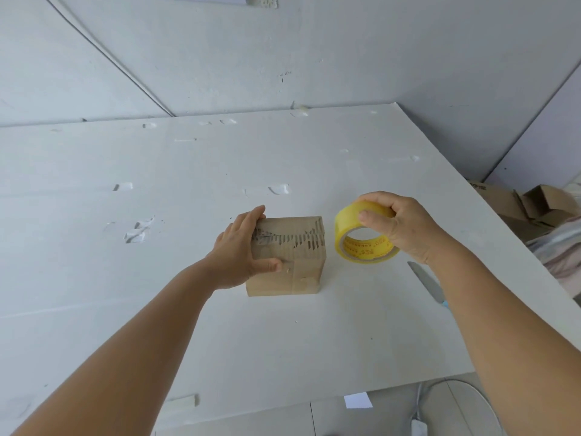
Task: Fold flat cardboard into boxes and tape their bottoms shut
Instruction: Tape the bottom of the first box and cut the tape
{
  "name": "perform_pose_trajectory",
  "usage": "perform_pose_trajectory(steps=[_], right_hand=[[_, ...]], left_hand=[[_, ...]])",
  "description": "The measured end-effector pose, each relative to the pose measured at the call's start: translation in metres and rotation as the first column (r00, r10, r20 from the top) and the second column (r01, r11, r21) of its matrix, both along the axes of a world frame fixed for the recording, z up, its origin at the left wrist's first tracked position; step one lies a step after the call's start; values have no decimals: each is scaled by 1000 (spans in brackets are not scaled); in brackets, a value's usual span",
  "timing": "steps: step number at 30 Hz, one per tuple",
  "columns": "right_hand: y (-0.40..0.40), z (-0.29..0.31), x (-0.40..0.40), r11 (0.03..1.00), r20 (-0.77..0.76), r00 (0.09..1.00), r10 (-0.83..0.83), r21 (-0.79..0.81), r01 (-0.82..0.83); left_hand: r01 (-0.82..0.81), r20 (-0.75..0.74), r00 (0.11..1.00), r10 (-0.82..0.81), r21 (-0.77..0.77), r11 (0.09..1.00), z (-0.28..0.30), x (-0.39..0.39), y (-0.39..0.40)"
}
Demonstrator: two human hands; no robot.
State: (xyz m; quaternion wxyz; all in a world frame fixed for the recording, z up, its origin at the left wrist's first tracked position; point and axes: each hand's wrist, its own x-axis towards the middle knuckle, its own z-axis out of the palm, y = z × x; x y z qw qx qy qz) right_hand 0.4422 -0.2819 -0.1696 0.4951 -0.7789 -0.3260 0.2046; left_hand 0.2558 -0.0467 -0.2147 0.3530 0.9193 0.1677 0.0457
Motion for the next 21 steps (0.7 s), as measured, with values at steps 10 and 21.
perform_pose_trajectory(steps=[10, 21], right_hand=[[2, -27, -7, 998, -38, 999, 6, -68, -9], [16, -27, -9, 996, -31, 999, 30, -78, -32]], left_hand=[[124, -181, 981, -76, 269, 955, 5, 1, 1], [377, -406, 898, -169, 514, 770, 24, 43, -49]])
